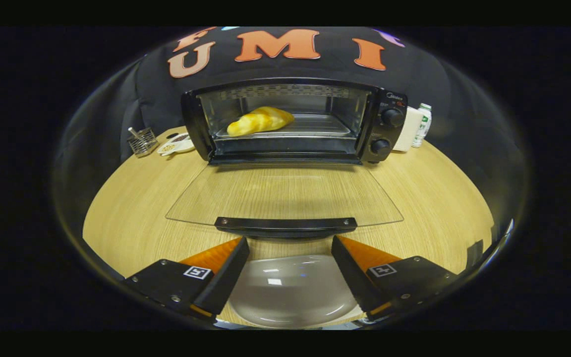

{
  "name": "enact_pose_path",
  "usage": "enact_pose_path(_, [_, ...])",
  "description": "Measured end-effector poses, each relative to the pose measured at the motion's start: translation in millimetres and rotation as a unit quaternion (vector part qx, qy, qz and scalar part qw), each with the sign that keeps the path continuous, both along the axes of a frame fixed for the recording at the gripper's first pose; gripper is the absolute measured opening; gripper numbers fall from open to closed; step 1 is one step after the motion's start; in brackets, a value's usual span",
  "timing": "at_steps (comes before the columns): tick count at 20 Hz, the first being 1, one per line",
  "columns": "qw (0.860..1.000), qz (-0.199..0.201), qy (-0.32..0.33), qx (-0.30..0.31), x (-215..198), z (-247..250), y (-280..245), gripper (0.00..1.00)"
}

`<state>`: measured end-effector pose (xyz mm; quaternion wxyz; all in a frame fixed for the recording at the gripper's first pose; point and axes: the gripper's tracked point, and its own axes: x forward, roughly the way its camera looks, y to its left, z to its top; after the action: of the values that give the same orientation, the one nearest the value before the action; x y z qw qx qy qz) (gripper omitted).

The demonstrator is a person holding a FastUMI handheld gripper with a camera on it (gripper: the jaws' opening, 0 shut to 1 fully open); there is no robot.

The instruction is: Open the toaster oven, put the food inside, and close the toaster oven door.

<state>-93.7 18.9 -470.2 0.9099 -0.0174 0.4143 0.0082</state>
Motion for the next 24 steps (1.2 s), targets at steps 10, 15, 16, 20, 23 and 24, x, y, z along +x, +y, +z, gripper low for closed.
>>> enact_pose_path(10, [0.999,-0.025,-0.024,0.029,4.4,20.8,5.4,0.73])
enact_pose_path(15, [0.998,-0.018,-0.046,0.025,16.2,50.6,3.2,0.59])
enact_pose_path(16, [0.998,-0.023,-0.057,0.035,20.4,59.5,3.1,0.59])
enact_pose_path(20, [0.995,-0.01,-0.095,0.021,39.6,91.6,-2.2,0.67])
enact_pose_path(23, [0.994,-0.006,-0.109,0.016,52.8,106.9,0.9,0.79])
enact_pose_path(24, [0.993,-0.004,-0.116,0.015,57.8,112.8,0.6,0.86])
